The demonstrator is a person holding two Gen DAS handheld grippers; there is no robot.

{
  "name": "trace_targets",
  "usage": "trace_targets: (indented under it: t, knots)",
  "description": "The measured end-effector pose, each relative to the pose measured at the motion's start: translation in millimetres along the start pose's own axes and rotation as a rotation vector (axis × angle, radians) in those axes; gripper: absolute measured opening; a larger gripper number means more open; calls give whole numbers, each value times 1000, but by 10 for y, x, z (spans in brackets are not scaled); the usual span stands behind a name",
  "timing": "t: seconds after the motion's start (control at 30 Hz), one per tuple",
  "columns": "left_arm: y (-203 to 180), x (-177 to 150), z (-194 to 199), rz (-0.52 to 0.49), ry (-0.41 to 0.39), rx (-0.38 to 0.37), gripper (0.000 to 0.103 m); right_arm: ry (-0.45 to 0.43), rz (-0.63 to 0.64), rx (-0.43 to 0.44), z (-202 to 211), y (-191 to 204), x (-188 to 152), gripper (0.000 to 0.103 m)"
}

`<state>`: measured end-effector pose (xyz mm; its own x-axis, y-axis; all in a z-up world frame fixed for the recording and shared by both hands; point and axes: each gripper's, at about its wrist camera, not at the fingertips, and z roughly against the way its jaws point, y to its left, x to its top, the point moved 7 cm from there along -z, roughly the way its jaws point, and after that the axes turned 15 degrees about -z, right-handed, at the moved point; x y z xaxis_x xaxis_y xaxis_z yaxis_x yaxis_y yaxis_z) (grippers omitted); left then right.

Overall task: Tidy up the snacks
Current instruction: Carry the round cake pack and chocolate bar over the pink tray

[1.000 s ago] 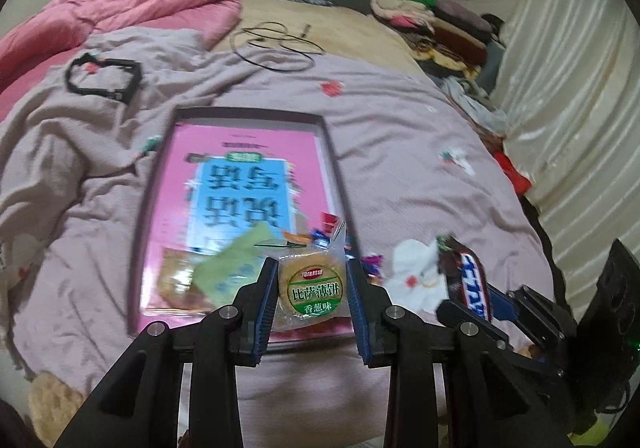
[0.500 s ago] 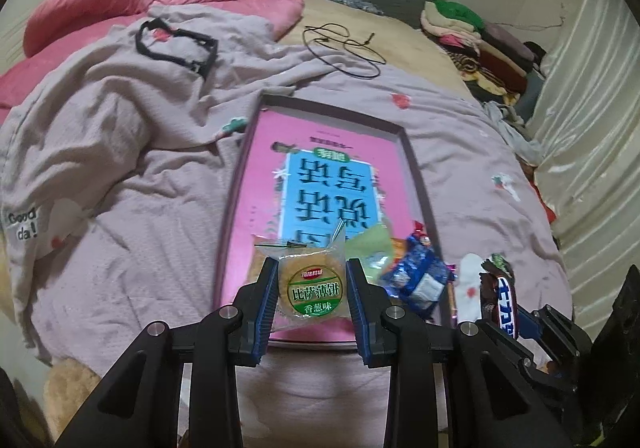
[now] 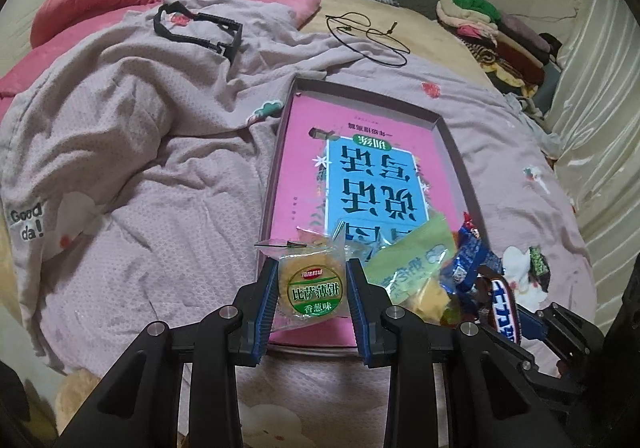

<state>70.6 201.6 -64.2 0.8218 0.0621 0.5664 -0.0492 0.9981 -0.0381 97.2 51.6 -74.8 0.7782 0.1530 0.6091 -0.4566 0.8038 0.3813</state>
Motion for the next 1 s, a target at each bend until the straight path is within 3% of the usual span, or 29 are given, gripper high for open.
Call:
trace_targets:
  t: [0.23, 1.0]
  knots:
    - [-32, -25, -64, -20, 7, -10, 34, 25, -7, -26, -143, -67, -35, 30]
    - [-368, -115, -229, -112, 34, -22, 34, -9, 22, -90, -394, -114, 195, 30]
